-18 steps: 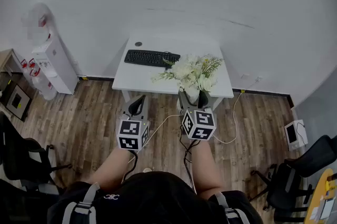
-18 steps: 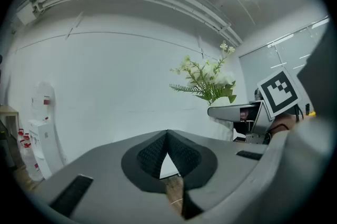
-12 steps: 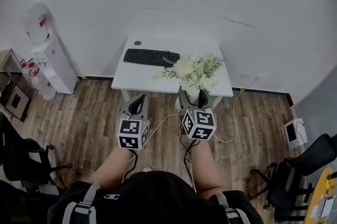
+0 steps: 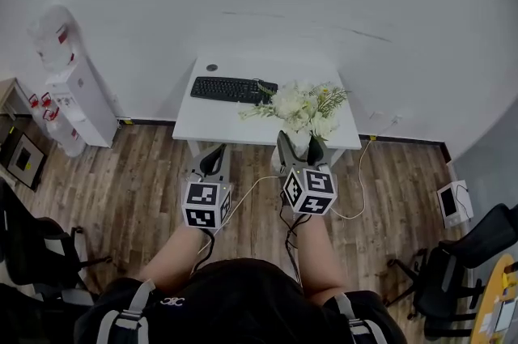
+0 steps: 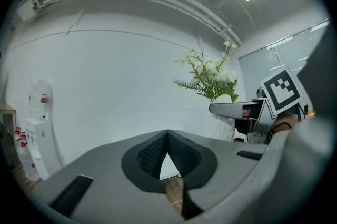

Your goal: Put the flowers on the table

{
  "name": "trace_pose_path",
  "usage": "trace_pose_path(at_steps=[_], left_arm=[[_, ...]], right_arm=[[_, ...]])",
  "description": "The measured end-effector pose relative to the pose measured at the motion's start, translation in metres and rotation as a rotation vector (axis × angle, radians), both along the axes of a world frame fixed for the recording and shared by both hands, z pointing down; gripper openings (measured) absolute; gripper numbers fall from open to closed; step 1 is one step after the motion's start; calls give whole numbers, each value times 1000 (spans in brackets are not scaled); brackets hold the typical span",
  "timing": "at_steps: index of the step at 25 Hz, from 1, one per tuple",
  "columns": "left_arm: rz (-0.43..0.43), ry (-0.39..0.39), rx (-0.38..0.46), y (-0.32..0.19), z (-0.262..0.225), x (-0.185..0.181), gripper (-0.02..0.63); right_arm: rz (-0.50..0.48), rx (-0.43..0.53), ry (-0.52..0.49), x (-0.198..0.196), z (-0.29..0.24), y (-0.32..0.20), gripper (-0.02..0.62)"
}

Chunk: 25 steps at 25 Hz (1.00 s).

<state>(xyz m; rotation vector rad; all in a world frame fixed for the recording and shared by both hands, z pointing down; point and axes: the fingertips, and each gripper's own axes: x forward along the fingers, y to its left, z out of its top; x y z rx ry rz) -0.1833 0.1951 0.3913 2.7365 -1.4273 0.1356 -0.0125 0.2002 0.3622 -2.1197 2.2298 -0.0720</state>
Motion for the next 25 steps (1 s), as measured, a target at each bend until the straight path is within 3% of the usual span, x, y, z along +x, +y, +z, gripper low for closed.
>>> trace_pose_path(at_steps=[15,25], left_arm=[[23,17,5,-27,17,-37,2],[-3,7,39,-84,21,-28,2]], right_arm=[[35,43,15,-28,7,-15,321],[25,76,24,-9,8,-78,321]])
